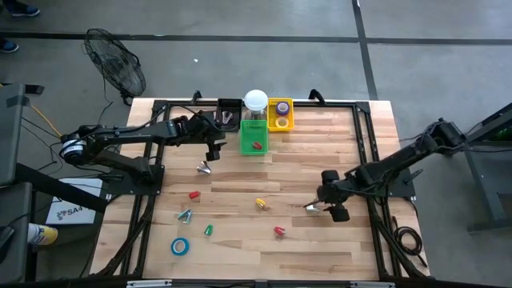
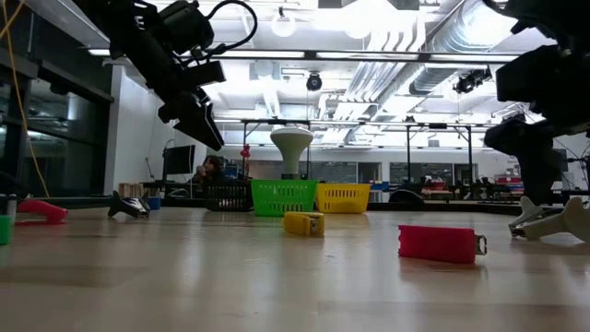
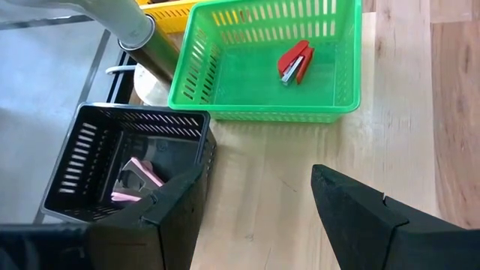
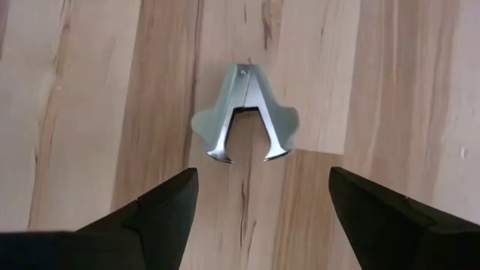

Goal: Pick and place Stapler, Stapler remover, tape
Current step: Put the light gray staple remover into the black bin

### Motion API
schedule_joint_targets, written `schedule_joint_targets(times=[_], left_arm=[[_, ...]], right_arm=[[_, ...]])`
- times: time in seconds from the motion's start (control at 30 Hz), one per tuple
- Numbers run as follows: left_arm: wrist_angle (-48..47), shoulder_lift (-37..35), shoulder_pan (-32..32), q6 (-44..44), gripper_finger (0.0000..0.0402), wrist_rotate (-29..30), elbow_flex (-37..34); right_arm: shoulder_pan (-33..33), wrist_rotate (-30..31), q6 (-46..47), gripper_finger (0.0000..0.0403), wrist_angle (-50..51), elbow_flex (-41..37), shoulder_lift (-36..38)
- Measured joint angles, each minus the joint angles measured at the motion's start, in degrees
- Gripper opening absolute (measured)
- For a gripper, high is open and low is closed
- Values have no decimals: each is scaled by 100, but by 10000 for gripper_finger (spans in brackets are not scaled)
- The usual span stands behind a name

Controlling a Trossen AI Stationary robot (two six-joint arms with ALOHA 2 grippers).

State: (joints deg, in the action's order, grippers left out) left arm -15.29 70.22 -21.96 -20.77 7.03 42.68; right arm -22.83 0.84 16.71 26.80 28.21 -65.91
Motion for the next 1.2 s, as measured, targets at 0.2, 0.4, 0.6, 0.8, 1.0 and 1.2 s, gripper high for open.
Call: schedule_joint_targets(times=[0.2,0.4,0.6,0.8,1.0,1.2], left_arm=[[-2,0,0,15,237,-48,0],[-3,0,0,30,237,-51,0],[-13,0,0,30,237,-55,0],[-30,0,0,30,237,-55,0],[-33,0,0,28,237,-55,0],[-33,0,-5,27,236,-55,0]], right_arm=[[-179,301,-15,291,-238,-128,-2],[-177,355,-17,291,-522,-247,-29],[-274,282,-63,291,-792,-253,-335],[-361,267,-66,291,-1159,-254,-699],[-359,357,-142,291,-1289,-254,-839],[-359,610,-377,291,-1296,-254,-839]])
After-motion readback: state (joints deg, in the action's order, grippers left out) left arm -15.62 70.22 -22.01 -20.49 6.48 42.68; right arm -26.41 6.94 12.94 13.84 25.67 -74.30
